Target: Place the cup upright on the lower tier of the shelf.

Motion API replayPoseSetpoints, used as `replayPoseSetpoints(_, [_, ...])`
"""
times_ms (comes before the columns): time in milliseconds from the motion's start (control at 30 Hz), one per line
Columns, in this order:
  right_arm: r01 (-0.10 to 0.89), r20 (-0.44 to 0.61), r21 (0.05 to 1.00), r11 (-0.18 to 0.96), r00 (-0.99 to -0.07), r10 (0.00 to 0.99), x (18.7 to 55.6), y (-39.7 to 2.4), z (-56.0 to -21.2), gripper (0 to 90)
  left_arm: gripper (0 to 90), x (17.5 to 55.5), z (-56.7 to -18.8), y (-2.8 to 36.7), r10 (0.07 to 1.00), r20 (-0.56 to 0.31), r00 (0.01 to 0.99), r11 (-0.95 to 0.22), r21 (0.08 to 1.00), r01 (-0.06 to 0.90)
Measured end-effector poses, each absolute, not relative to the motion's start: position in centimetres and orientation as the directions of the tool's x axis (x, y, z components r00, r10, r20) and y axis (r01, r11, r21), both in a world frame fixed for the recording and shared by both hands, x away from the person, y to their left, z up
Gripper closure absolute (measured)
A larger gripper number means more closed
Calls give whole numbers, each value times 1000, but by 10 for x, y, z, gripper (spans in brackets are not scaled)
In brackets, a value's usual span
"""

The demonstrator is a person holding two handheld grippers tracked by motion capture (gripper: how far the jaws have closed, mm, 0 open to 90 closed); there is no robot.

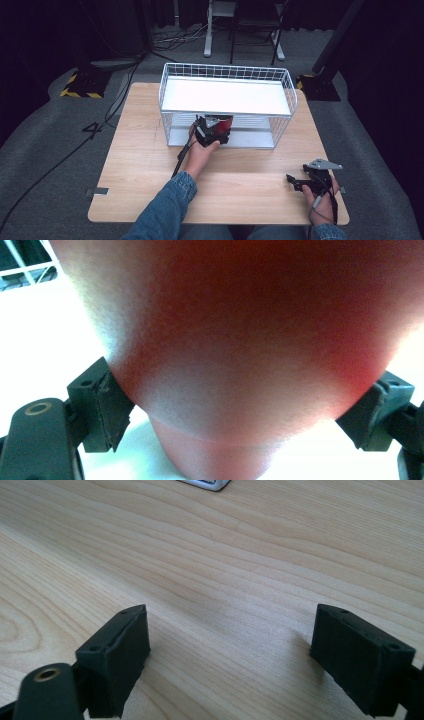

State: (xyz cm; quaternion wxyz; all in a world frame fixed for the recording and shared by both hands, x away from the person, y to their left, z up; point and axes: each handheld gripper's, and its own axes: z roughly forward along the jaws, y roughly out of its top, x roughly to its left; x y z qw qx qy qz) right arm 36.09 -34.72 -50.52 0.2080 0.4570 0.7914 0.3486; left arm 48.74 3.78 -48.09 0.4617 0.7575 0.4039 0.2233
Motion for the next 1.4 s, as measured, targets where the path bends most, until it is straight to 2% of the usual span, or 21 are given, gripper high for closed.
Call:
replayPoseSetpoints(333, [578, -11, 742, 339, -496, 868, 361, -347, -505, 159, 150, 475, -481, 52, 804, -3, 594, -285, 875, 391])
replayPoseSetpoints(500, [580, -8, 741, 339, -497, 868, 361, -347, -505, 159, 149, 472, -486, 54, 801, 9, 598, -340, 830, 443])
replayPoseSetpoints(933, [580, -7, 741, 339, -498, 867, 361, -347, -505, 159, 152, 455, -476, 75, 796, -18, 604, -308, 847, 432])
replayPoseSetpoints(1400, [580, -4, 738, 344, -506, 862, 361, -347, -505, 158, 152, 402, -441, 105, 766, -34, 642, -275, 885, 375])
